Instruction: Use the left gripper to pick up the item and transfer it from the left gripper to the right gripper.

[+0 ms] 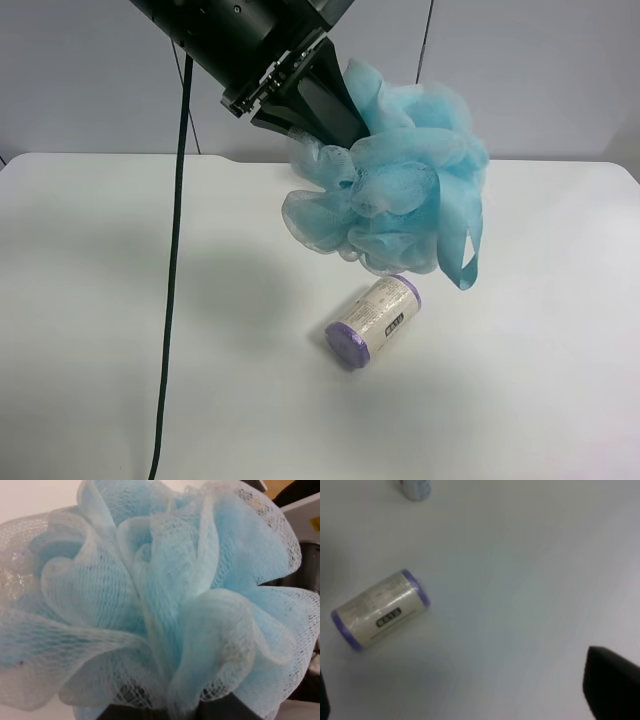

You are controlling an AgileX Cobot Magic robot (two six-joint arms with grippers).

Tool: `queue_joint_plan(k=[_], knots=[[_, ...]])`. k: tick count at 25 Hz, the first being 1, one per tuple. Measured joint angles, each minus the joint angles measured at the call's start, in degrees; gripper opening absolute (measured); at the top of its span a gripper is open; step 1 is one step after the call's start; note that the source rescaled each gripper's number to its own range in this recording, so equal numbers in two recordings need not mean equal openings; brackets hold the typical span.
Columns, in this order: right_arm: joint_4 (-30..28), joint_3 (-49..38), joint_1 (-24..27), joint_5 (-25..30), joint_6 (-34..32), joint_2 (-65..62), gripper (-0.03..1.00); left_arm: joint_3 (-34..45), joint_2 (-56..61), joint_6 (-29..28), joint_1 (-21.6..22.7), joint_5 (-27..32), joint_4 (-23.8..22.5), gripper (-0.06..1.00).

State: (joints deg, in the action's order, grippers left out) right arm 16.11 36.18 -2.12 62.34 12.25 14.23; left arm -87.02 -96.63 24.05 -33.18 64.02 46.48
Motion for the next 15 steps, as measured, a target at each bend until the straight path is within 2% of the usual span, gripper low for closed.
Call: queue_joint_plan(k=[3,9,15], knots=[[1.2,2.7,-3.3,-3.0,4.3,6.2,1.0,0.0,0.0,0.0,0.0,-0.6,-0.2,0.0],[1.4,8.1,-14.2,-11.1,9.5,19.6,1.0,0.0,0.0,0.0,0.0,-0.7,-0.5,0.0],[1.7,13.4,-24.3,-16.7,15.4,33.4,1.0,0.0,0.0,0.0,0.0,-0.8,-0.5,0.0]])
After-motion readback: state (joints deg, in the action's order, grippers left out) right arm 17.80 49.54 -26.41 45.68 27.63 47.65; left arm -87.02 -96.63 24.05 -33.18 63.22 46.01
